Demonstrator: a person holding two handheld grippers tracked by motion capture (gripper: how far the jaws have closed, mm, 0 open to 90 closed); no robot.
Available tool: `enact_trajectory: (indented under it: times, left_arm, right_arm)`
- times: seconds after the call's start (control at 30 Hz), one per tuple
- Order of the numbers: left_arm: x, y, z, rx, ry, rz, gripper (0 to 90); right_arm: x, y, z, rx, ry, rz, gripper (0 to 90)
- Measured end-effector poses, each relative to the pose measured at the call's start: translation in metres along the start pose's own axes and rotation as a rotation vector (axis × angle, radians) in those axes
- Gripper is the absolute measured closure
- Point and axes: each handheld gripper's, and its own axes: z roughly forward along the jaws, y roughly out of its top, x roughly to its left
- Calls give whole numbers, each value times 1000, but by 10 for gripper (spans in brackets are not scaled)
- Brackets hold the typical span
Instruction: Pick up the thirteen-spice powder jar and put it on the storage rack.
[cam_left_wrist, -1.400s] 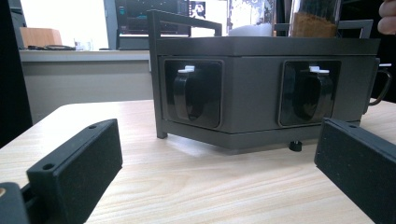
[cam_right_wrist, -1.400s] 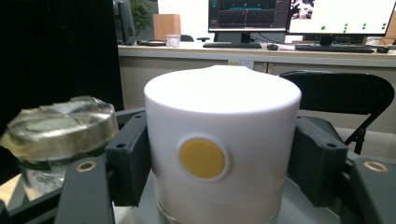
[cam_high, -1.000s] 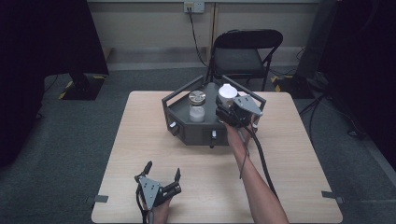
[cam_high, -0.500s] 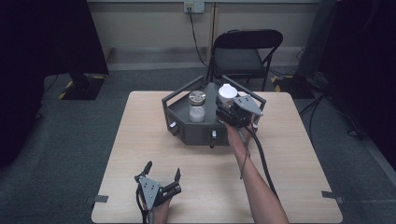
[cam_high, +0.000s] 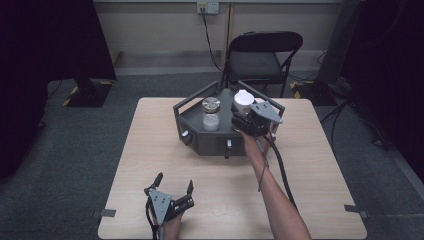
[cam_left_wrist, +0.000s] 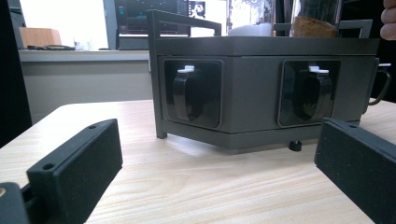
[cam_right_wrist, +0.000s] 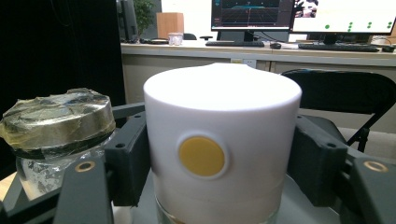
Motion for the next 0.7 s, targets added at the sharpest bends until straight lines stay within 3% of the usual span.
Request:
enact_trajectory:
  times: [0.1,0.17,0.3,0.7]
  left_arm:
    - [0,0,0,0,-1,0,2]
    - [0,0,0,0,-1,0,1]
    - [0,0,0,0,-1,0,2]
    - [0,0,0,0,-1,0,2]
  right_arm:
    - [0,-1,0,-3,1,-15,266]
    - [2,-5,-1,-37,-11,-41,166]
    - [1,-6,1,-42,-6,-22,15]
    - [-2,-9,0,-46,-7,-11,0]
